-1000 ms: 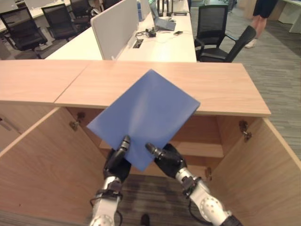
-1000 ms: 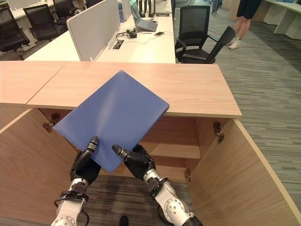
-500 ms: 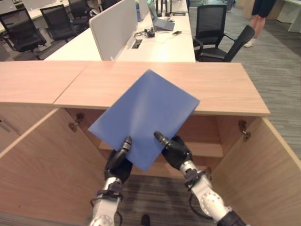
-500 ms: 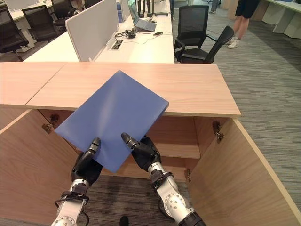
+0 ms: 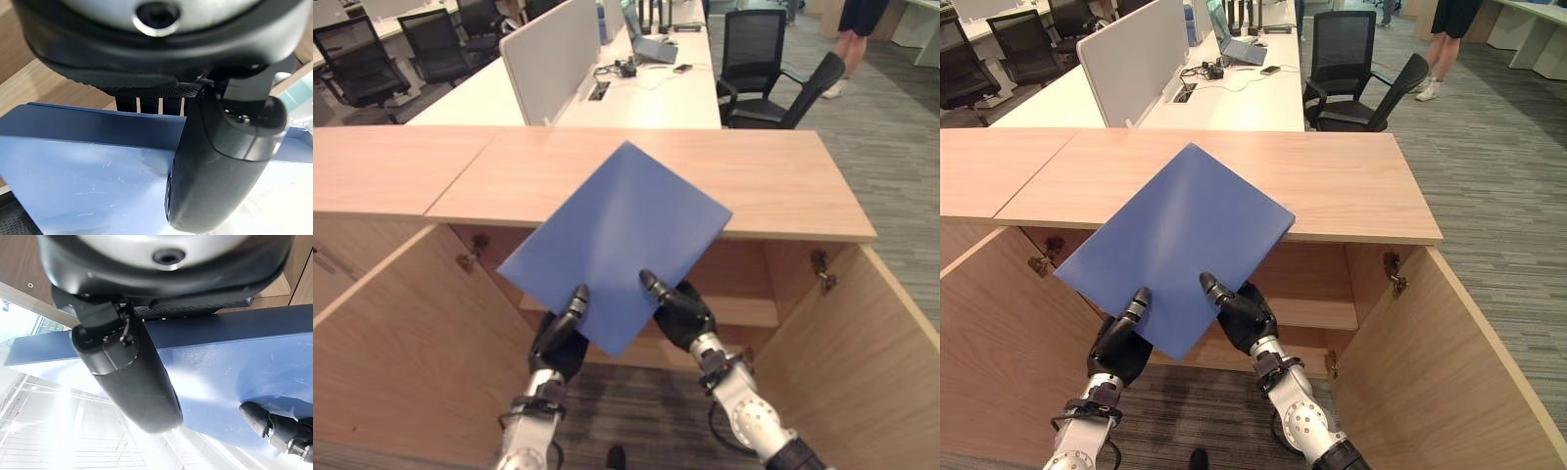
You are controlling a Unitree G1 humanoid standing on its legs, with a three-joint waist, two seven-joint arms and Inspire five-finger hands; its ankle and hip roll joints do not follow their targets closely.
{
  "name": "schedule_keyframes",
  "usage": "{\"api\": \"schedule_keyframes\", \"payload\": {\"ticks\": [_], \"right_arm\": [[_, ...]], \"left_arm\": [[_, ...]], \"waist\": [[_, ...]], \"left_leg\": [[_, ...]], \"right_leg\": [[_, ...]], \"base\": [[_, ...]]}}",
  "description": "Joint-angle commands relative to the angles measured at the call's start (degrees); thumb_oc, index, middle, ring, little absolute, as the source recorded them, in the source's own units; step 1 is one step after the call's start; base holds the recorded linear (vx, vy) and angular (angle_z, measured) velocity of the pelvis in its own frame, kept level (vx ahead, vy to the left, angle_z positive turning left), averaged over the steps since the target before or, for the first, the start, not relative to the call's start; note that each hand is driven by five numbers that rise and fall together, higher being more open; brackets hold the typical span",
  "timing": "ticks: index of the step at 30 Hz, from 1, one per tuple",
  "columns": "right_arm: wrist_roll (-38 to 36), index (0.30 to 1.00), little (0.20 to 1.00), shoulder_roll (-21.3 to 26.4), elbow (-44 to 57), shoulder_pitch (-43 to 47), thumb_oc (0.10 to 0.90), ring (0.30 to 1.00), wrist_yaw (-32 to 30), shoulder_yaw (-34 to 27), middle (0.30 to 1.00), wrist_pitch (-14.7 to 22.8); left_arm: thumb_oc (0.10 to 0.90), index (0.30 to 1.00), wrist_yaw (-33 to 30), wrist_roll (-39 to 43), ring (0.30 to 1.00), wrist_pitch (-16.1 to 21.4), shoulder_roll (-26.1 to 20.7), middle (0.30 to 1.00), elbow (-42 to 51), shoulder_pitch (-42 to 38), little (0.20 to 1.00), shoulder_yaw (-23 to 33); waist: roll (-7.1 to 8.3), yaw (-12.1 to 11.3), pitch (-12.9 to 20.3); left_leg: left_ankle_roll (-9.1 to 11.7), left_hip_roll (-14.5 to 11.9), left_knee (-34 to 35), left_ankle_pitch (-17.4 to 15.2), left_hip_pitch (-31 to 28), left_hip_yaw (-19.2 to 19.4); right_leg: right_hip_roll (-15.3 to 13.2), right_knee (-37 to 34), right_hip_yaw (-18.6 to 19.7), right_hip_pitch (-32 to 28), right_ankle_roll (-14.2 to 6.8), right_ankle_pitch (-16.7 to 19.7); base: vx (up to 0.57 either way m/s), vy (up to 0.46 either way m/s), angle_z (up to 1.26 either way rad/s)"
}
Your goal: Put the empty folder in the office cabinet
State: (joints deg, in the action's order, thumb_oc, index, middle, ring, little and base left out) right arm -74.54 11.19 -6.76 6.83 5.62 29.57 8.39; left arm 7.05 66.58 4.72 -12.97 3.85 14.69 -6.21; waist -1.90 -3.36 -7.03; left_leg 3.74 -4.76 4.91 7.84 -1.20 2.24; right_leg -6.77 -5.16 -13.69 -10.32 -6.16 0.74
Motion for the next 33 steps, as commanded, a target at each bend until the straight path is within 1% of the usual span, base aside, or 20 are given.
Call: {"api": "schedule_keyframes", "payload": {"ticks": [1, 6, 11, 12, 13, 14, 15, 16, 17, 18, 19, 20, 23, 24, 27, 29, 31, 32, 33], "right_arm": [[-1.1, 0.3, 0.3, -7.85, 10.69, 10.5, 0.4, 0.3, 4.9, -3.61, 0.3, 4.1], [-1.16, 0.3, 0.3, -7.39, 10.52, 9.79, 0.4, 0.3, 5.16, -3.29, 0.3, 3.42], [-0.67, 0.3, 0.3, -5.81, 10.55, 8.4, 0.4, 0.3, 5.99, -2.97, 0.3, 1.94], [0.69, 0.3, 0.3, -3.36, 10.75, 6.81, 0.4, 0.3, 6.75, -3.29, 0.3, 0.69], [1.33, 0.3, 0.3, -2.3, 10.89, 5.97, 0.4, 0.3, 7.18, -3.66, 0.3, -0.07], [1.33, 0.3, 0.3, -2.3, 10.89, 5.96, 0.4, 0.3, 7.18, -3.66, 0.3, -0.07], [2.19, 0.3, 0.3, -0.89, 10.92, 4.67, 0.4, 0.3, 7.62, -4.15, 0.3, -0.69], [4.24, 0.3, 0.3, 1.5, 10.49, 2.85, 0.4, 0.3, 8.09, -5.57, 0.3, -1.7], [4.25, 0.3, 0.3, 1.52, 10.51, 2.8, 0.4, 0.3, 8.1, -5.57, 0.3, -1.72], [5.58, 0.3, 0.3, 2.96, 10.4, 1.78, 0.4, 0.3, 8.55, -6.57, 0.3, -2.3], [5.6, 0.3, 0.3, 2.98, 10.44, 1.72, 0.4, 0.3, 8.55, -6.58, 0.3, -2.32], [9.41, 0.3, 0.3, 6.68, 10.3, -1.64, 0.4, 0.3, 9.88, -9.85, 0.3, -3.28], [10.07, 0.3, 0.3, 8.06, 9.85, -4.02, 0.4, 0.3, 11.14, -11.95, 0.3, -3.96], [10.9, 0.3, 0.3, 8.98, 9.26, -5.97, 0.4, 0.3, 12.49, -14.1, 0.3, -4.71], [11.64, 0.3, 0.3, 9.75, 7.78, -7.52, 0.4, 0.3, 13.98, -16.04, 0.3, -5.46], [11.49, 0.3, 0.3, 10.35, 6.35, -8.04, 0.4, 0.3, 14.71, -16.55, 0.3, -5.75], [11.6, 0.3, 0.3, 10.79, 5.8, -8.52, 0.4, 0.3, 15.51, -16.66, 0.3, -6.75], [11.6, 0.3, 0.3, 10.8, 5.8, -8.53, 0.4, 0.3, 15.53, -16.69, 0.3, -6.76], [11.87, 0.3, 0.3, 11.44, 4.92, -9.42, 0.4, 0.3, 16.49, -16.23, 0.3, -7.59]], "left_arm": [[0.4, 0.3, 5.0, -4.49, 0.3, -0.06, -4.8, 0.3, 1.73, -4.12, 0.3, -2.4], [0.4, 0.3, 4.78, -5.06, 0.3, 0.37, -4.73, 0.3, 1.49, -4.47, 0.3, -2.01], [0.4, 0.3, 4.93, -6.03, 0.3, 0.67, -4.88, 0.3, 1.31, -4.58, 0.3, -1.05], [0.488, 0.432, 5.1, -6.85, 0.432, 1.0, -5.19, 0.432, 1.28, -4.15, 0.432, -0.19], [0.728, 0.792, 5.3, -7.34, 0.792, 0.96, -5.38, 0.792, 1.14, -3.74, 0.792, 0.21], [0.8, 0.9, 5.29, -7.34, 0.9, 0.96, -5.38, 0.9, 1.14, -3.73, 0.9, 0.21], [0.8, 0.9, 5.43, -8.19, 0.9, 1.12, -5.69, 0.9, 0.8, -3.29, 0.9, 0.78], [0.8, 0.9, 5.42, -9.93, 0.9, 1.37, -6.02, 0.9, 0.22, -2.18, 0.9, 2.29], [0.8, 0.9, 5.42, -9.95, 0.9, 1.37, -6.0, 0.9, 0.24, -2.13, 0.9, 2.28], [0.8, 0.9, 5.19, -11.25, 0.9, 1.68, -6.28, 0.9, -0.44, -1.51, 0.9, 3.28], [0.8, 0.9, 5.19, -11.28, 0.9, 1.68, -6.25, 0.9, -0.44, -1.48, 0.9, 3.25], [0.8, 0.9, 4.91, -15.25, 0.9, 1.76, -7.21, 0.9, -4.24, 0.03, 0.9, 5.43], [0.8, 0.9, 5.47, -17.73, 0.9, 1.76, -7.41, 0.9, -8.3, 0.73, 0.9, 6.89], [0.8, 0.9, 5.8, -20.25, 0.9, 1.67, -7.38, 0.9, -14.11, 1.25, 0.9, 8.5], [0.8, 0.9, 6.39, -24.2, 0.9, 1.47, -7.34, 0.9, -23.09, 1.76, 0.9, 9.43], [0.8, 0.9, 6.52, -28.48, 0.9, 0.87, -7.85, 0.9, -30.48, 1.67, 0.9, 9.36], [0.8, 0.9, 6.63, -31.89, 0.9, 0.79, -8.32, 0.9, -34.95, 1.54, 0.9, 8.59], [0.8, 0.9, 6.66, -31.92, 0.9, 0.86, -8.31, 0.9, -35.07, 1.47, 0.9, 8.56], [0.8, 0.9, 7.74, -35.64, 0.9, 0.45, -8.49, 0.9, -40.72, 1.66, 0.9, 7.58]], "waist": [[1.19, 0.15, 1.69], [1.27, 0.21, 1.68], [1.41, 0.24, 1.6], [1.56, 0.32, 1.58], [1.61, 0.37, 1.59], [1.61, 0.37, 1.59], [1.71, 0.41, 1.6], [1.84, 0.44, 1.56], [1.82, 0.45, 1.59], [1.86, 0.48, 1.5], [1.84, 0.48, 1.53], [1.85, 0.56, 1.34], [1.86, 0.53, 1.28], [1.8, 0.49, 1.09], [1.69, 0.44, 0.97], [1.59, 0.47, 0.93], [1.46, 0.55, 0.74], [1.45, 0.54, 0.76], [1.39, 0.67, 0.64]], "left_leg": [[1.02, -0.01, 0.09, -8.53, -5.42, 0.47], [1.04, -0.03, 0.09, -8.51, -5.34, 0.33], [1.1, -0.01, 0.09, -8.48, -5.34, 0.31], [1.15, -0.01, 0.09, -8.48, -5.31, 0.38], [1.18, -0.05, 0.09, -8.48, -5.27, 0.41], [1.18, -0.05, 0.09, -8.48, -5.27, 0.41], [1.23, -0.08, 0.09, -8.45, -5.26, 0.4], [1.27, -0.11, 0.09, -8.39, -5.12, 0.34], [1.27, -0.11, 0.09, -8.4, -5.12, 0.34], [1.31, -0.13, 0.09, -8.32, -5.02, 0.31], [1.32, -0.14, 0.09, -8.33, -5.02, 0.3], [1.42, -0.27, 0.09, -8.18, -4.76, 0.1], [1.52, -0.36, 0.09, -8.07, -4.48, -0.01], [1.57, -0.35, 0.09, -7.89, -4.2, -0.17], [1.64, -0.29, 0.09, -7.7, -3.79, -0.31], [1.68, -0.28, 0.09, -7.53, -3.54, -0.36], [1.73, -0.26, 0.09, -7.39, -3.23, -0.54], [1.73, -0.26, 0.09, -7.39, -3.21, -0.56], [1.76, -0.23, 0.09, -7.3, -2.99, -0.75]], "right_leg": [[0.53, 0.16, 0.8, 0.6, 0.13, -3.72], [0.6, 0.16, 0.86, 0.63, 0.17, -3.76], [0.64, 0.16, 0.81, 0.59, 0.15, -3.71], [0.64, 0.16, 0.71, 0.62, 0.11, -3.69], [0.64, 0.16, 0.68, 0.68, 0.11, -3.7], [0.64, 0.16, 0.68, 0.69, 0.11, -3.7], [0.66, 0.16, 0.51, 0.67, 0.06, -3.7], [0.65, 0.16, 0.4, 0.73, -0.03, -3.67], [0.65, 0.16, 0.39, 0.72, -0.03, -3.67], [0.65, 0.16, 0.34, 0.82, -0.06, -3.67], [0.66, 0.16, 0.33, 0.82, -0.06, -3.67], [0.56, 0.16, -0.13, 0.98, -0.22, -3.62], [0.55, 0.16, -0.41, 1.12, -0.33, -3.6], [0.58, 0.16, -0.63, 1.27, -0.44, -3.55], [0.59, 0.16, -0.95, 1.57, -0.59, -3.53], [0.56, 0.16, -1.09, 1.78, -0.65, -3.48], [0.51, 0.16, -1.11, 1.96, -0.71, -3.44], [0.51, 0.16, -1.13, 1.98, -0.71, -3.45], [0.46, 0.23, -1.2, 2.16, -0.74, -3.4]], "base": [[0.0, 0.0, 0.0], [0.0, 0.0, 0.0], [0.0, 0.0, 0.0], [0.0, 0.0, 0.0], [0.0, 0.0, 0.0], [0.0, 0.0, 0.0], [0.01, 0.001, 0.03], [0.01, 0.001, 0.05], [0.01, 0.003, 0.07], [0.0, 0.001, 0.05], [0.0, 0.0, 0.0], [0.0, 0.0, 0.0], [0.0, -0.004, 0.01], [0.0, 0.0, 0.0], [0.0, 0.0, 0.0], [0.0, 0.0, 0.0], [0.0, 0.0, 0.0], [0.0, 0.0, 0.0], [0.0, -0.007, 0.03]]}}
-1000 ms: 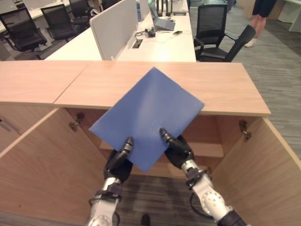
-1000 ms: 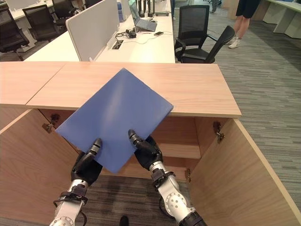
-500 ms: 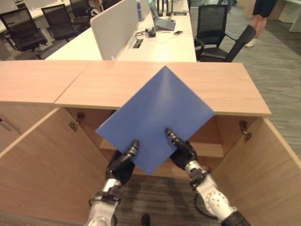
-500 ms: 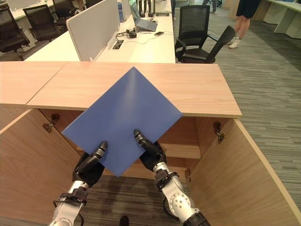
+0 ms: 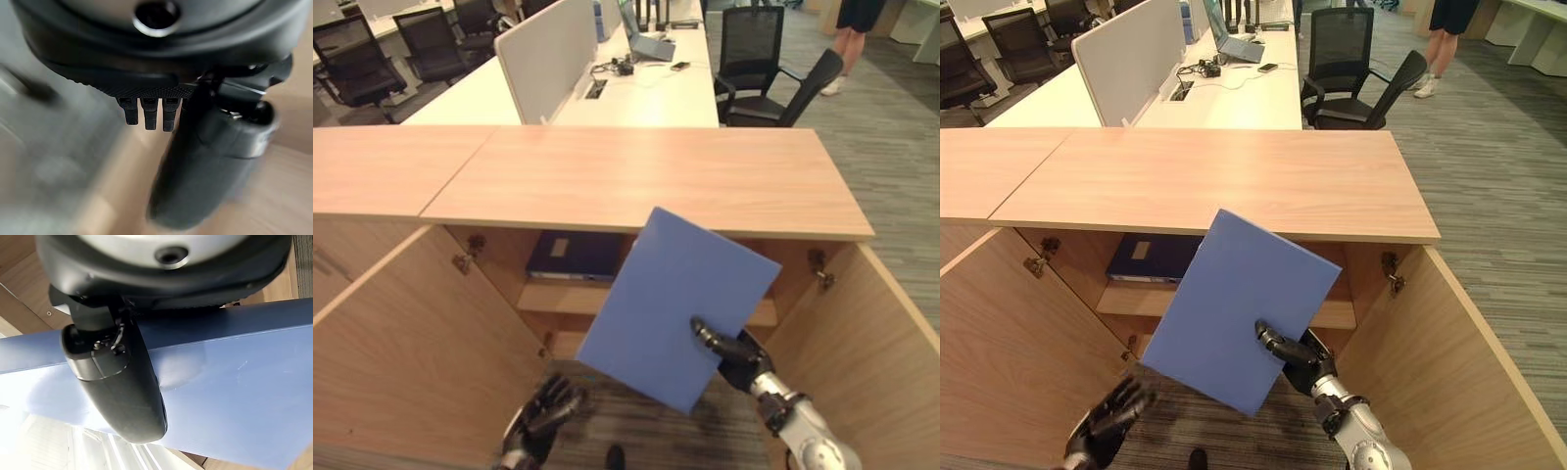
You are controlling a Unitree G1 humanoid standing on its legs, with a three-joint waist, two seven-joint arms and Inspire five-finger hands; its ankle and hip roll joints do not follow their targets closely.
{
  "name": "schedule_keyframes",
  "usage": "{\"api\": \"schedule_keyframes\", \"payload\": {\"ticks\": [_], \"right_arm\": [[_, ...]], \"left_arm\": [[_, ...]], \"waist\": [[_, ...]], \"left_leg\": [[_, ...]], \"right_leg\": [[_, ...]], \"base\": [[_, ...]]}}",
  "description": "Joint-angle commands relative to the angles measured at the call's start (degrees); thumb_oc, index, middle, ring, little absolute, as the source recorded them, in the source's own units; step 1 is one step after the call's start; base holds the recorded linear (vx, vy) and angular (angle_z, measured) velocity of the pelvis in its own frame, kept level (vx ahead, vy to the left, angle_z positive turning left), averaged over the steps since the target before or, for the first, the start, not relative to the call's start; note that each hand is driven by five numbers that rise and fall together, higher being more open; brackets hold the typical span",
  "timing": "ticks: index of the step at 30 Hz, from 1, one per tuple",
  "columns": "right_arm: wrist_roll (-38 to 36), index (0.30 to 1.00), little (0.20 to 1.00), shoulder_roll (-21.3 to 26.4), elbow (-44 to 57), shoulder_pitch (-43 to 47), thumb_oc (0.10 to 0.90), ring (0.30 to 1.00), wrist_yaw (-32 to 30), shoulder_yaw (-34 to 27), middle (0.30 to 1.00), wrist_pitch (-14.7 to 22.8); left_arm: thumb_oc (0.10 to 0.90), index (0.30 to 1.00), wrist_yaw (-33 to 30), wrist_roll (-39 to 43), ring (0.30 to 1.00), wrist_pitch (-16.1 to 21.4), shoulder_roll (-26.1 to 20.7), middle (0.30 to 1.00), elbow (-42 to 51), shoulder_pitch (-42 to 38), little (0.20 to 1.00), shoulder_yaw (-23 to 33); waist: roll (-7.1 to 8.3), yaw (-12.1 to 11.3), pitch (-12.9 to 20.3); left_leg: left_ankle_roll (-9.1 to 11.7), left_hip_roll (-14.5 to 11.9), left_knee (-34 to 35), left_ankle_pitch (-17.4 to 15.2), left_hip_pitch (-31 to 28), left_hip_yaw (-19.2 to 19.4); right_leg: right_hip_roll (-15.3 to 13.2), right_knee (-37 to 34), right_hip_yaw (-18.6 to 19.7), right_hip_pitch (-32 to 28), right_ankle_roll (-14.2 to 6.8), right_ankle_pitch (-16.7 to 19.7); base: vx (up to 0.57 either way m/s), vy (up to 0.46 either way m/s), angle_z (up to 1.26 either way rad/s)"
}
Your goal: Put the empty folder in the office cabinet
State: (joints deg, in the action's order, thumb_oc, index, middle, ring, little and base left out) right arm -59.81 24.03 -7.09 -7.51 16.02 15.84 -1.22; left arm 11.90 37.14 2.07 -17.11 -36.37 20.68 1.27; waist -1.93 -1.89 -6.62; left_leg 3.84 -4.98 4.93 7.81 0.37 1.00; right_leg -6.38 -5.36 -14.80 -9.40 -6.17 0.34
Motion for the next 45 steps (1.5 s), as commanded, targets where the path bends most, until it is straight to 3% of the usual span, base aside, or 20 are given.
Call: {"api": "schedule_keyframes", "payload": {"ticks": [1, 8, 15, 22, 27, 33, 38, 45], "right_arm": [[-2.57, 0.3, 0.3, -1.27, 4.71, 4.43, 0.4, 0.3, 6.45, -2.17, 0.3, 1.42], [0.36, 0.3, 0.3, -2.07, -2.41, 3.59, 0.4, 0.3, 6.43, -0.14, 0.3, 0.56], [3.02, 0.3, 0.3, -4.12, -10.91, 6.36, 0.4, 0.3, 4.43, 1.18, 0.3, 1.38], [11.84, 0.3, 0.3, -0.94, -15.92, 8.08, 0.4, 0.3, 4.34, 2.83, 0.3, 1.14], [11.19, 0.3, 0.3, -2.8, -20.84, 8.96, 0.4, 0.3, 2.74, 1.47, 0.3, 1.58], [3.22, 0.3, 0.3, -8.73, -26.34, 11.99, 0.4, 0.3, -0.71, -3.69, 0.3, 4.36], [-8.44, 0.3, 0.3, -14.6, -29.03, 19.8, 0.4, 0.3, -5.67, -11.29, 0.3, 10.45], [-15.83, 0.3, 0.3, -16.19, -34.52, 31.08, 0.4, 0.3, -11.49, -18.21, 0.3, 17.17]], "left_arm": [[0.8, 0.9, 3.4, -8.73, 0.9, 2.92, -4.31, 0.9, -3.87, -4.73, 0.9, -0.66], [0.8, 0.9, 4.27, -21.78, 0.9, 3.57, -3.17, 0.9, -17.42, -7.45, 0.9, -5.1], [0.8, 0.9, 3.08, -24.74, 0.9, 3.84, -2.3, 0.9, -20.93, -10.29, 0.9, -7.47], [0.8, 0.9, 3.06, -26.5, 0.9, 3.97, -2.87, 0.9, -23.13, -12.51, 0.9, -8.34], [0.8, 0.9, 2.6, -27.34, 0.9, 3.84, -2.92, 0.9, -24.61, -13.03, 0.9, -8.43], [0.8, 0.9, 1.86, -26.98, 0.9, 3.62, -2.16, 0.9, -25.64, -12.87, 0.9, -9.48], [0.8, 0.9, 0.48, -25.16, 0.9, 3.62, -1.23, 0.9, -24.6, -12.33, 0.9, -11.61], [0.8, 0.9, -2.35, -21.31, 0.9, 4.35, -1.7, 0.9, -21.68, -13.32, 0.9, -13.62]], "waist": [[1.4, -0.63, 0.19], [1.41, -0.42, -0.46], [1.54, -0.86, -1.3], [1.77, -1.73, -1.78], [1.81, -2.02, -1.62], [1.49, -2.73, -1.65], [0.56, -3.89, -2.12], [-0.68, -6.09, -3.65]], "left_leg": [[1.68, 0.03, 0.07, -7.2, -4.36, 0.45], [1.81, -0.01, 0.07, -7.01, -3.29, 0.22], [1.78, 0.13, 0.07, -6.79, -2.35, -0.82], [1.77, 0.54, 0.07, -6.63, -1.41, -2.46], [1.69, 0.64, 0.07, -6.74, -1.39, -2.91], [1.46, 0.93, 0.07, -7.09, -1.47, -3.5], [1.24, 1.16, 0.07, -7.29, -1.4, -4.25], [1.24, 1.61, -0.24, -6.89, 0.15, -5.65]], "right_leg": [[0.05, 0.46, -0.11, 1.39, -0.76, -3.02], [0.07, 0.58, -0.28, 2.41, -0.82, -3.09], [0.03, 0.74, -0.69, 2.85, -0.77, -3.29], [-0.16, 0.77, -2.05, 2.69, -0.68, -3.67], [-0.22, 0.74, -2.54, 2.53, -0.69, -3.81], [-0.32, 0.88, -2.74, 2.35, -0.67, -4.03], [-0.35, 1.07, -3.19, 2.29, -0.65, -4.38], [-0.27, 1.14, -4.13, 2.92, -0.54, -4.78]], "base": [[0.0, -0.008, 0.05], [-0.01, -0.003, 0.1], [0.0, -0.004, 0.01], [0.0, -0.008, 0.11], [0.02, -0.001, 0.11], [0.01, 0.001, 0.02], [0.0, 0.0, 0.01], [-0.02, -0.01, 0.12]]}}
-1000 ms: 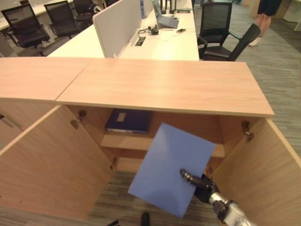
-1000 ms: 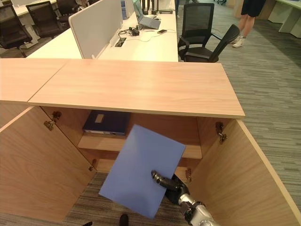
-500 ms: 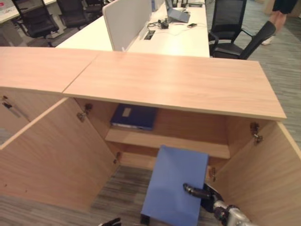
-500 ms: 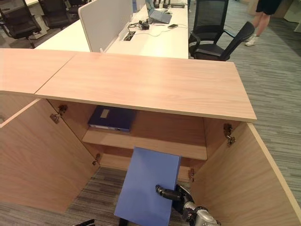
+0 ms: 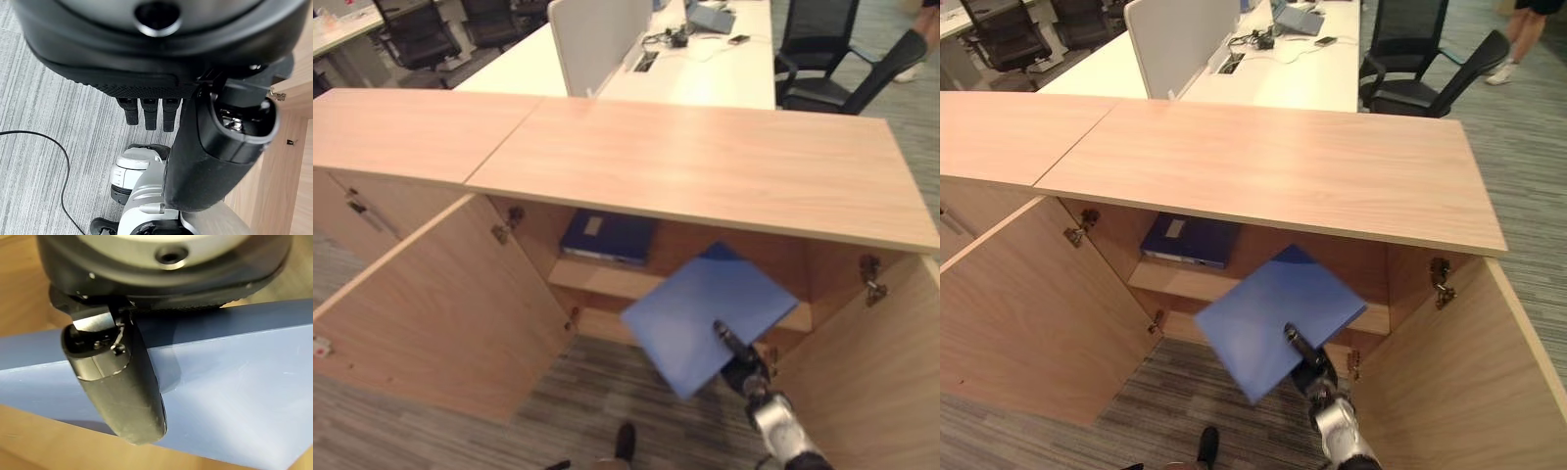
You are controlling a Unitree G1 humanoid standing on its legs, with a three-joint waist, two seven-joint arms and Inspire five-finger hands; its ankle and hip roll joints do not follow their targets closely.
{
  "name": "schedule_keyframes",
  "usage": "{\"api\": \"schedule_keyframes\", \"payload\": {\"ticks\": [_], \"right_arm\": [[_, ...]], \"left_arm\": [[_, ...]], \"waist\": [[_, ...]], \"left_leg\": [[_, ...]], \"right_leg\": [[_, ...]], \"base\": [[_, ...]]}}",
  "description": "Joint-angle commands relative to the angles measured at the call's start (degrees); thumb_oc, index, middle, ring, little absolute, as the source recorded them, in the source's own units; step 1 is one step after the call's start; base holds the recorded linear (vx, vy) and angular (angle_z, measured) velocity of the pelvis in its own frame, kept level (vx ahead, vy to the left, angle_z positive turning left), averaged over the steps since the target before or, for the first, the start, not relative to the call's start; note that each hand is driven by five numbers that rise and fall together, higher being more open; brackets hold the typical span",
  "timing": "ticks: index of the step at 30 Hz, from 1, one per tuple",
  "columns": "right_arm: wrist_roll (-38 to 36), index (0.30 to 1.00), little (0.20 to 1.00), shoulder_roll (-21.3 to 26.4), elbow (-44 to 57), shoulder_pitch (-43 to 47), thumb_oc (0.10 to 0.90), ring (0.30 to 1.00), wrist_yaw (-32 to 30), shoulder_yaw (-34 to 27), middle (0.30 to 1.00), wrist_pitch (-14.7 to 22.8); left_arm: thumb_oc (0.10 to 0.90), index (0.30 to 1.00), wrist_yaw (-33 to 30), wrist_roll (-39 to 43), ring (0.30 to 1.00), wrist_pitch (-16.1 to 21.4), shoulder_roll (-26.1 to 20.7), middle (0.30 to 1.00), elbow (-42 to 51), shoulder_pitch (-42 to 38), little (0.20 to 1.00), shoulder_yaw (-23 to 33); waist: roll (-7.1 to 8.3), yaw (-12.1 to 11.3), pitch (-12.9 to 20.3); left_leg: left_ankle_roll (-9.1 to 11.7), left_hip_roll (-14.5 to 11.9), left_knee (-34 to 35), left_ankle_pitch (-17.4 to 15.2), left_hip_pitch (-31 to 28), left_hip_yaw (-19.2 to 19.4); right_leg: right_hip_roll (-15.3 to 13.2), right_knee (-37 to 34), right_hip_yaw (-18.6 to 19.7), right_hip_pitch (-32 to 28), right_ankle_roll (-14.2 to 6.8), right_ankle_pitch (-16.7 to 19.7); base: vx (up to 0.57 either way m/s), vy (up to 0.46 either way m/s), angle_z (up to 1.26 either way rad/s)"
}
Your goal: Put the empty folder in the office cabinet
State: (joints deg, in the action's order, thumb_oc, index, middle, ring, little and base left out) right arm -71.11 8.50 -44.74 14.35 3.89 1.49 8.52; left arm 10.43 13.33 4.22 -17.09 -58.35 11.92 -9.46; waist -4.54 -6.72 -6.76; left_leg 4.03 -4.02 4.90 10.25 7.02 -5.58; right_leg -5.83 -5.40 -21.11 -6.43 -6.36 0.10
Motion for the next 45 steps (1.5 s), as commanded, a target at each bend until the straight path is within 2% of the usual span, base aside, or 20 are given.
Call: {"api": "schedule_keyframes", "payload": {"ticks": [1, 5, 9, 10, 11, 12, 13, 14, 17, 19, 20, 21, 25, 28, 30, 31, 37, 45], "right_arm": [[-5.97, 0.3, 0.3, 0.78, 0.25, 13.81, 0.4, 0.3, -1.19, -6.09, 0.3, 9.29], [-9.86, 0.3, 0.3, 5.26, -7.01, 23.98, 0.4, 0.3, -4.36, -10.76, 0.3, 11.99], [-12.94, 0.3, 0.3, 9.15, -12.31, 30.53, 0.4, 0.3, -6.44, -13.58, 0.3, 12.85], [-13.88, 0.3, 0.3, 10.64, -14.28, 32.87, 0.4, 0.3, -6.96, -14.17, 0.3, 12.98], [-15.37, 0.3, 0.3, 14.31, -18.2, 36.96, 0.4, 0.3, -8.36, -15.17, 0.3, 13.09], [-15.5, 0.3, 0.3, 14.77, -18.71, 37.45, 0.4, 0.3, -8.32, -15.21, 0.3, 12.98], [-16.7, 0.3, 0.3, 18.06, -20.63, 41.13, 0.4, 0.3, -9.37, -15.66, 0.3, 13.49], [-17.04, 0.3, 0.3, 19.23, -21.04, 42.23, 0.4, 0.3, -9.79, -15.87, 0.3, 13.71], [-17.72, 0.3, 0.3, 22.7, -22.54, 45.48, 0.4, 0.3, -10.51, -15.5, 0.3, 13.91], [-18.3, 0.3, 0.3, 26.25, -23.8, 48.78, 0.4, 0.3, -11.35, -14.51, 0.3, 14.12], [-18.32, 0.3, 0.3, 26.32, -23.91, 48.89, 0.4, 0.3, -11.34, -14.43, 0.3, 14.09], [-18.37, 0.3, 0.3, 28.36, -24.63, 50.48, 0.4, 0.3, -11.99, -13.69, 0.3, 14.24], [-18.21, 0.3, 0.3, 30.73, -25.82, 52.89, 0.4, 0.3, -12.53, -12.35, 0.3, 13.59], [-17.55, 0.3, 0.3, 33.66, -27.33, 54.86, 0.4, 0.3, -12.89, -11.0, 0.3, 12.8], [-16.78, 0.3, 0.3, 36.13, -28.06, 57.76, 0.4, 0.3, -13.67, -9.09, 0.3, 12.84], [-16.47, 0.3, 0.3, 36.85, -28.08, 58.62, 0.4, 0.3, -14.01, -8.39, 0.3, 12.88], [-15.1, 0.3, 0.3, 39.05, -27.89, 63.08, 0.4, 0.3, -15.74, -4.92, 0.3, 13.52], [-14.14, 0.3, 0.3, 40.55, -27.15, 67.48, 0.4, 0.3, -16.71, -1.53, 0.3, 13.87]], "left_arm": [[0.8, 0.9, -1.58, 2.55, 0.9, 2.62, -2.16, 0.9, 1.52, -5.26, 0.9, -4.15], [0.8, 0.9, -1.92, 1.85, 0.9, 3.09, -3.33, 0.9, 3.94, -7.21, 0.9, -8.4], [0.8, 0.9, -1.94, 0.75, 0.9, 3.29, -4.18, 0.9, 5.47, -8.19, 0.9, -11.61], [0.8, 0.9, -1.81, 0.46, 0.9, 3.34, -4.54, 0.9, 5.87, -8.59, 0.9, -12.8], [0.8, 0.9, -1.64, 0.37, 0.9, 3.45, -5.31, 0.9, 6.38, -9.3, 0.9, -14.42], [0.8, 0.9, -1.64, 0.41, 0.9, 3.43, -5.29, 0.9, 6.45, -9.56, 0.9, -14.56], [0.8, 0.9, -1.6, 0.51, 0.9, 3.69, -6.15, 0.9, 6.96, -9.91, 0.9, -15.68], [0.8, 0.9, -1.57, 0.62, 0.9, 3.74, -6.36, 0.9, 7.23, -9.95, 0.9, -15.96], [0.8, 0.9, -1.44, 1.33, 0.9, 3.84, -6.98, 0.9, 8.07, -10.69, 0.9, -16.74], [0.8, 0.9, -1.3, 2.04, 0.9, 4.13, -7.98, 0.9, 8.97, -10.65, 0.9, -17.38], [0.8, 0.9, -1.3, 2.05, 0.9, 4.1, -7.92, 0.9, 8.95, -10.7, 0.9, -17.38], [0.8, 0.9, -1.21, 2.77, 0.9, 4.18, -8.55, 0.9, 9.39, -10.53, 0.9, -17.58], [0.8, 0.9, -1.15, 3.23, 0.9, 4.21, -9.1, 0.9, 9.65, -10.41, 0.9, -17.96], [0.8, 0.9, -0.98, 3.12, 0.9, 4.41, -10.12, 0.9, 10.32, -10.1, 0.9, -18.43], [0.8, 0.9, -1.14, 3.33, 0.9, 4.5, -11.49, 0.9, 11.28, -10.35, 0.9, -19.06], [0.8, 0.9, -1.28, 3.41, 0.9, 4.5, -11.78, 0.9, 11.44, -10.5, 0.9, -19.17], [0.8, 0.9, -2.71, 5.22, 0.9, 4.72, -12.38, 0.9, 11.38, -11.28, 0.9, -19.1], [0.8, 0.9, -3.34, 7.23, 0.9, 5.02, -12.72, 0.9, 13.33, -11.3, 0.9, -19.28]], "waist": [[1.37, -2.09, -4.01], [0.05, -3.61, -5.17], [-0.94, -4.58, -5.78], [-1.38, -4.9, -6.1], [-2.14, -5.45, -6.64], [-2.23, -5.59, -6.71], [-3.07, -6.16, -7.15], [-3.51, -6.25, -7.37], [-4.59, -6.84, -7.86], [-5.96, -7.43, -8.4], [-5.88, -7.48, -8.21], [-6.74, -7.81, -8.71], [-7.96, -8.13, -9.13], [-8.96, -8.38, -9.61], [-9.71, -8.6, -9.89], [-9.65, -8.37, -9.46], [-9.85, -8.68, -8.88], [-10.69, -9.24, -8.73]], "left_leg": [[1.05, 0.8, -0.31, -9.04, -5.7, 0.25], [1.1, 1.05, -0.46, -8.5, -3.96, -0.75], [1.24, 1.26, -0.5, -8.05, -2.59, -1.24], [1.29, 1.34, -0.54, -7.89, -2.06, -1.44], [1.33, 1.53, -0.66, -7.6, -0.95, -1.77], [1.32, 1.54, -0.68, -7.55, -0.76, -1.82], [1.48, 1.62, -0.97, -7.88, 0.07, -2.0], [1.37, 1.73, -1.2, -7.4, 0.7, -2.01], [1.28, 1.98, -2.48, -7.32, 2.82, -2.06], [1.22, 2.32, -3.96, -7.68, 5.01, -1.89], [1.29, 2.28, -3.98, -8.14, 5.01, -1.89], [1.37, 2.52, -5.2, -8.34, 6.58, -1.62], [1.3, 2.84, -7.33, -8.74, 9.56, -1.24], [1.38, 3.32, -9.99, -9.41, 12.93, -1.15], [1.55, 4.01, -13.22, -10.23, 16.72, -0.81], [1.72, 4.21, -13.95, -11.76, 17.37, -1.08], [1.87, 5.01, -16.53, -12.82, 22.69, -0.84], [1.39, 6.63, -17.47, -12.96, 26.16, -1.33]], "right_leg": [[-0.9, 1.33, 1.59, 0.34, -0.39, -4.61], [-1.18, 1.69, 0.77, 1.62, -0.5, -4.68], [-1.36, 2.03, 0.22, 2.63, -0.63, -4.74], [-1.53, 2.23, 0.03, 3.14, -0.71, -4.75], [-1.8, 2.88, -0.22, 4.19, -0.81, -4.86], [-1.84, 3.02, -0.26, 4.41, -0.82, -4.9], [-2.15, 3.96, -0.35, 5.52, -0.86, -5.62], [-2.37, 4.31, -0.41, 6.12, -0.88, -5.24], [-2.99, 5.73, -0.55, 8.24, -0.9, -5.41], [-3.78, 8.3, -0.33, 11.06, -0.85, -6.18], [-3.77, 8.47, -0.22, 11.16, -0.84, -6.72], [-4.43, 10.35, 0.16, 13.12, -0.73, -7.34], [-5.3, 14.04, 0.93, 16.9, -0.53, -8.42], [-6.15, 17.96, 1.42, 20.9, -0.29, -9.64], [-7.15, 22.47, 2.39, 25.83, -0.06, -10.84], [-7.17, 24.08, 3.69, 26.98, -0.19, -12.7], [-8.59, 30.52, 5.21, 34.02, -0.05, -15.54], [-10.08, 36.15, 6.47, 39.81, -0.28, -17.13]], "base": [[-0.05, -0.015, 0.22], [-0.05, -0.012, 0.21], [-0.03, -0.002, 0.12], [-0.06, 0.001, 0.02], [-0.05, 0.006, 0.02], [-0.02, -0.011, 0.03], [-0.02, 0.009, 0.1], [-0.01, 0.003, 0.14], [-0.04, 0.025, 0.13], [-0.02, 0.015, 0.05], [-0.03, 0.007, 0.0], [0.0, 0.0, 0.0], [-0.02, 0.006, 0.01], [-0.02, -0.004, 0.06], [0.03, -0.007, 0.18], [0.07, -0.013, 0.19], [0.04, -0.01, 0.12], [0.01, 0.008, 0.07]]}}
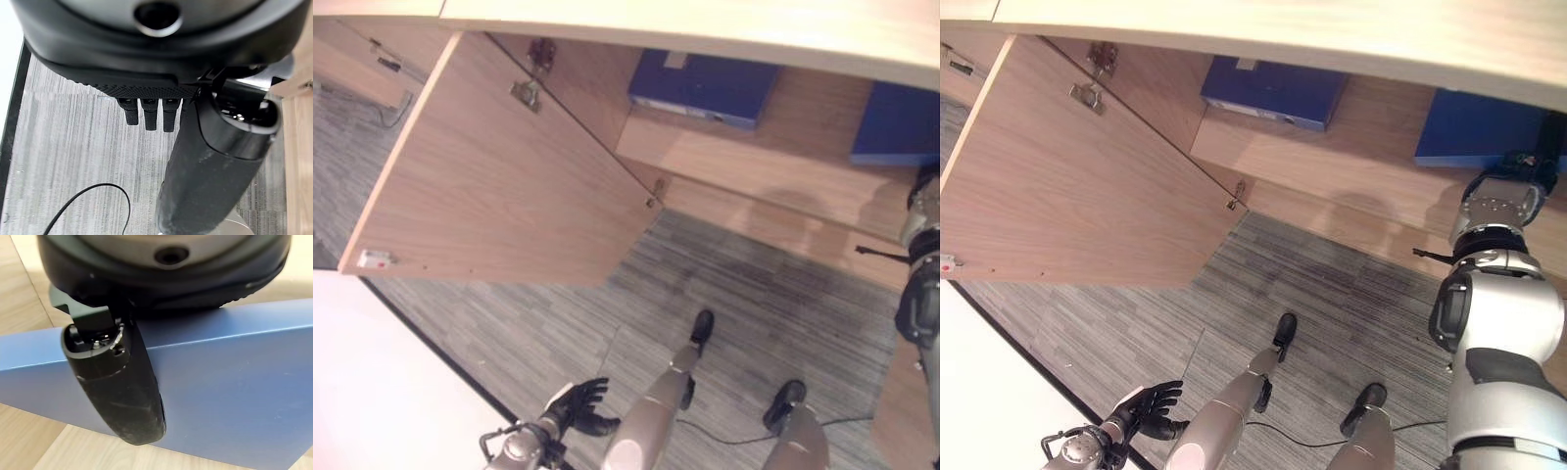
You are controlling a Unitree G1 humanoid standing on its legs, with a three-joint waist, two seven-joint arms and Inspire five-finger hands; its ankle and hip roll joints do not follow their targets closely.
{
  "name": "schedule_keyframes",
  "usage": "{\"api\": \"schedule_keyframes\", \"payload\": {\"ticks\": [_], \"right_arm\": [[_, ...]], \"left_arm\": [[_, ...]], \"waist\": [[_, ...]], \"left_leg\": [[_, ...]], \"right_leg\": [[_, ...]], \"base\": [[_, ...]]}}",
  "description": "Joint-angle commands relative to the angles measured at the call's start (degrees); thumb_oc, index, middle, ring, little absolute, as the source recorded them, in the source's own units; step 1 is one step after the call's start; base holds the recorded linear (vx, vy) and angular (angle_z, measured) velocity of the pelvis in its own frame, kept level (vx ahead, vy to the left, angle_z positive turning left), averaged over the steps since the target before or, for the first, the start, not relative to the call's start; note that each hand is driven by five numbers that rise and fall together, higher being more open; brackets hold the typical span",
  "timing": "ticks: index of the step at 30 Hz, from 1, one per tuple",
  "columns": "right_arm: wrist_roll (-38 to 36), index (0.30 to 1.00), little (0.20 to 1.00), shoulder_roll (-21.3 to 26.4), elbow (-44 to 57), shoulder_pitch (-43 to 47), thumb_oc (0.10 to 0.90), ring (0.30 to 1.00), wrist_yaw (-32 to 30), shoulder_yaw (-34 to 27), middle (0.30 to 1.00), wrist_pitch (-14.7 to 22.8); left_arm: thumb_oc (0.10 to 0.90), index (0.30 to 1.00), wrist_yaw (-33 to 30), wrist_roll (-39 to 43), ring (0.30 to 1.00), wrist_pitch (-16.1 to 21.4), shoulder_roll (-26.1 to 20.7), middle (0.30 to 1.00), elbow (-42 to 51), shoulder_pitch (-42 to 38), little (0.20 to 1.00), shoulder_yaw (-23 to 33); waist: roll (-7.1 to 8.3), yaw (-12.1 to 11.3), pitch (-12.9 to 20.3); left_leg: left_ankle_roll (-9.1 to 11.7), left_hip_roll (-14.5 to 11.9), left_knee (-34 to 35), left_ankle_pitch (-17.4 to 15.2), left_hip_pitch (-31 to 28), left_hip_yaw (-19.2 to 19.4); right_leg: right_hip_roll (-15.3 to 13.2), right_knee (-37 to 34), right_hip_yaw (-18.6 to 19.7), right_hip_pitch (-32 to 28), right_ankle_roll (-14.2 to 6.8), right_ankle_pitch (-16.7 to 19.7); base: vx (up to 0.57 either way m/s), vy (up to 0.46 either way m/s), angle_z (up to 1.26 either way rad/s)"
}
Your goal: Put the empty folder in the office cabinet
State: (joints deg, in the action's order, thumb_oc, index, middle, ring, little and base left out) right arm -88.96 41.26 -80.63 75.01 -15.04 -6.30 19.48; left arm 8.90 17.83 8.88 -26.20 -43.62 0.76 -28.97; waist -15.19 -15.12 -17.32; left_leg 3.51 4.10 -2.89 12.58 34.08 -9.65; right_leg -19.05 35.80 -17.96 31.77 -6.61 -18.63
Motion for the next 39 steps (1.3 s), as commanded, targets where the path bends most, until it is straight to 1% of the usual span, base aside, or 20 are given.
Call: {"api": "schedule_keyframes", "payload": {"ticks": [1, 7, 8, 11, 17, 23, 24, 25, 26, 27, 28, 29, 30, 31, 33, 34, 35, 36, 37, 39], "right_arm": [[4.08, 0.3, 0.3, 7.83, 8.94, 7.18, 0.4, 0.3, 2.07, 6.81, 0.3, 2.84], [4.78, 0.3, 0.3, 8.12, 8.23, 7.61, 0.4, 0.3, 1.9, 7.51, 0.3, 2.2], [4.75, 0.9, 0.9, 8.17, 7.72, 7.47, 0.8, 0.9, 1.71, 7.42, 0.9, 2.12], [4.41, 0.9, 0.9, 7.51, 7.21, 7.03, 0.8, 0.9, 1.72, 7.15, 0.9, 1.77], [7.07, 0.9, 0.9, 6.46, 4.11, 7.86, 0.8, 0.9, -0.75, 8.26, 0.9, -1.16], [8.57, 0.9, 0.9, 4.78, 3.46, 9.07, 0.8, 0.9, -3.28, 8.76, 0.9, -2.27], [9.39, 0.9, 0.9, 4.34, 2.28, 9.64, 0.8, 0.9, -4.55, 8.98, 0.9, -3.12], [9.5, 0.9, 0.9, 4.35, 2.16, 9.84, 0.8, 0.9, -4.67, 9.05, 0.9, -3.24], [9.92, 0.9, 0.9, 4.07, 1.45, 10.32, 0.8, 0.9, -5.79, 9.2, 0.9, -3.83], [10.5, 0.9, 0.9, 4.22, 1.26, 10.21, 0.8, 0.9, -6.36, 8.99, 0.9, -4.2], [10.35, 0.9, 0.9, 4.31, 0.9, 10.22, 0.8, 0.9, -7.12, 8.82, 0.9, -4.46], [10.36, 0.9, 0.9, 4.39, 0.93, 10.3, 0.8, 0.9, -7.17, 8.85, 0.9, -4.5], [10.86, 0.9, 0.9, 4.4, 0.68, 10.47, 0.8, 0.9, -8.31, 8.67, 0.9, -4.91], [10.93, 0.9, 0.9, 4.32, 0.68, 10.4, 0.8, 0.9, -8.41, 8.6, 0.9, -4.94], [11.26, 0.9, 0.9, 4.05, 0.61, 10.45, 0.8, 0.9, -8.86, 8.68, 0.9, -5.19], [11.28, 0.9, 0.9, 4.1, 0.67, 10.51, 0.8, 0.9, -8.87, 8.72, 0.9, -5.19], [11.97, 0.9, 0.9, 3.52, 1.03, 10.45, 0.8, 0.9, -9.01, 8.95, 0.9, -5.3], [12.57, 0.9, 0.9, 3.42, 1.14, 10.36, 0.8, 0.9, -9.03, 9.33, 0.9, -5.6], [12.84, 0.9, 0.9, 3.35, 1.22, 10.33, 0.8, 0.9, -9.04, 9.57, 0.9, -5.65], [13.01, 0.9, 0.9, 2.93, 1.1, 9.88, 0.8, 0.9, -9.15, 9.58, 0.9, -5.75]], "left_arm": [[0.8, 0.9, -1.91, 2.7, 0.9, 0.36, -3.55, 0.9, -1.12, -0.09, 0.9, 0.3], [0.8, 0.9, -2.05, 2.76, 0.9, 0.28, -4.19, 0.9, -0.75, 0.25, 0.9, 0.76], [0.8, 0.9, -2.11, 2.53, 0.9, 0.2, -4.26, 0.9, -0.75, 0.35, 0.9, 0.83], [0.8, 0.9, -2.16, 2.73, 0.9, 0.13, -4.58, 0.9, -0.35, 0.35, 0.9, 0.97], [0.8, 0.9, -3.14, 1.88, 0.9, -0.09, -4.85, 0.9, -0.84, 0.36, 0.9, 1.09], [0.8, 0.9, -4.21, 1.05, 0.9, -0.3, -4.98, 0.9, -2.31, 0.13, 0.9, 1.2], [0.8, 0.9, -4.59, 0.44, 0.9, -0.44, -4.86, 0.9, -2.8, 0.09, 0.9, 0.94], [0.8, 0.9, -4.64, 0.38, 0.9, -0.43, -4.8, 0.9, -2.85, 0.07, 0.9, 0.96], [0.8, 0.9, -4.83, 0.14, 0.9, -0.55, -4.77, 0.9, -2.97, -0.02, 0.9, 0.66], [0.8, 0.9, -4.93, 0.08, 0.9, -0.53, -4.84, 0.9, -2.96, 0.2, 0.9, 0.74], [0.8, 0.9, -5.12, 0.03, 0.9, -0.71, -4.94, 0.9, -3.03, 0.03, 0.9, 0.78], [0.8, 0.9, -5.13, 0.04, 0.9, -0.75, -4.92, 0.9, -3.02, -0.08, 0.9, 0.74], [0.8, 0.9, -5.77, 0.24, 0.9, -0.72, -4.86, 0.9, -2.99, -0.25, 0.9, 0.85], [0.8, 0.9, -5.82, 0.22, 0.9, -0.7, -4.9, 0.9, -3.0, -0.15, 0.9, 0.87], [0.8, 0.9, -6.1, 0.12, 0.9, -0.83, -4.68, 0.9, -3.25, -0.25, 0.9, 0.82], [0.8, 0.9, -6.1, 0.13, 0.9, -0.84, -4.63, 0.9, -3.25, -0.35, 0.9, 0.8], [0.8, 0.9, -6.17, 0.75, 0.9, -0.76, -4.26, 0.9, -3.29, -0.14, 0.9, 0.78], [0.8, 0.9, -6.25, 0.87, 0.9, -0.74, -3.98, 0.9, -3.25, 0.06, 0.9, 0.77], [0.8, 0.9, -6.29, 0.92, 0.9, -0.73, -3.87, 0.9, -3.21, 0.0, 0.9, 0.72], [0.8, 0.9, -6.54, 1.11, 0.9, -0.73, -3.73, 0.9, -3.22, 0.07, 0.9, 0.76]], "waist": [[-0.19, -0.89, 1.85], [-0.58, -0.73, 1.35], [-0.67, -0.68, 1.21], [-0.65, -0.56, 1.02], [0.12, -0.1, 0.72], [1.49, 0.48, 0.86], [1.82, 0.53, 1.1], [1.73, 0.58, 0.95], [2.27, 0.54, 1.31], [2.08, 0.37, 0.99], [2.26, 0.34, 1.17], [2.48, 0.6, 1.49], [2.93, 0.59, 1.72], [2.66, 0.36, 1.28], [2.92, 0.33, 1.44], [3.15, 0.6, 1.79], [3.21, 0.27, 1.49], [3.26, 0.23, 1.57], [3.56, 0.41, 1.87], [3.4, 0.08, 1.6]], "left_leg": [[1.79, -1.33, -9.53, -15.24, -0.59, 2.68], [1.62, -1.03, -9.83, -15.47, -0.47, 2.38], [1.63, -0.99, -9.76, -15.49, -0.74, 2.17], [1.7, -1.02, -8.72, -15.2, -1.78, 1.66], [1.75, -1.46, -7.66, -15.11, -3.65, 1.38], [1.98, -2.0, -5.53, -14.72, -6.23, 1.02], [1.97, -2.23, -4.74, -14.56, -7.23, 0.82], [1.98, -2.31, -4.5, -14.46, -7.53, 0.78], [2.11, -2.58, -3.58, -14.41, -8.64, 0.69], [2.0, -2.73, -3.34, -12.93, -8.68, 0.84], [2.04, -2.8, -2.86, -12.77, -9.19, 0.57], [2.17, -2.8, -2.49, -13.8, -9.8, 0.21], [2.25, -3.0, -1.67, -13.71, -10.84, -0.07], [2.14, -3.05, -1.82, -12.6, -10.52, 0.23], [2.16, -3.22, -1.27, -12.48, -11.11, 0.1], [2.28, -3.22, -0.95, -13.53, -11.63, -0.22], [2.2, -3.45, -0.75, -12.3, -11.64, -0.07], [2.18, -3.53, -0.31, -12.14, -11.99, -0.08], [2.26, -3.62, 0.24, -12.84, -12.46, -0.34], [2.08, -3.92, 0.94, -11.53, -12.48, -0.14]], "right_leg": [[2.94, -4.58, 3.46, 2.07, -0.09, 1.44], [3.03, -3.49, 3.32, 2.25, 0.08, 0.62], [3.13, -3.49, 3.18, 2.04, 0.09, 0.44], [3.49, -4.37, 2.7, 0.93, 0.12, 0.37], [4.04, -5.52, 2.29, -1.07, 0.38, 0.65], [4.62, -7.92, 1.6, -3.89, 0.43, 1.24], [4.85, -8.74, 1.46, -4.84, 0.43, 1.6], [4.94, -8.99, 1.4, -5.15, 0.43, 1.7], [5.17, -10.27, 1.06, -6.43, 0.48, 1.87], [5.19, -10.93, 0.04, -6.63, 0.64, 3.75], [5.4, -11.51, -0.13, -7.31, 0.63, 3.96], [5.66, -11.7, 0.66, -7.91, 0.47, 2.71], [5.84, -12.51, 0.35, -9.14, 0.56, 2.88], [5.67, -12.62, -0.56, -8.89, 0.72, 4.22], [5.79, -13.32, -0.66, -9.63, 0.66, 4.5], [6.02, -13.41, 0.19, -10.11, 0.51, 3.22], [5.86, -13.8, -0.76, -9.97, 0.59, 4.88], [5.9, -14.04, -0.81, -10.13, 0.57, 5.02], [6.14, -14.31, -0.17, -10.58, 0.45, 4.05], [6.25, -14.9, -0.98, -10.37, 0.55, 5.49]], "base": [[0.0, 0.005, -0.05], [0.01, -0.013, 0.05], [0.01, -0.018, 0.04], [0.0, -0.011, 0.0], [0.01, -0.02, 0.05], [0.01, -0.007, 0.01], [0.03, -0.012, -0.02], [0.04, -0.028, 0.0], [-0.07, 0.018, 0.02], [-0.05, 0.009, 0.02], [0.0, 0.0, 0.0], [0.13, -0.07, 0.04], [0.02, -0.02, 0.05], [-0.06, 0.016, 0.03], [0.02, -0.005, -0.02], [0.01, -0.001, 0.06], [0.01, 0.005, 0.07], [0.0, 0.0, 0.0], [0.0, 0.008, -0.07], [-0.06, 0.021, -0.04]]}}
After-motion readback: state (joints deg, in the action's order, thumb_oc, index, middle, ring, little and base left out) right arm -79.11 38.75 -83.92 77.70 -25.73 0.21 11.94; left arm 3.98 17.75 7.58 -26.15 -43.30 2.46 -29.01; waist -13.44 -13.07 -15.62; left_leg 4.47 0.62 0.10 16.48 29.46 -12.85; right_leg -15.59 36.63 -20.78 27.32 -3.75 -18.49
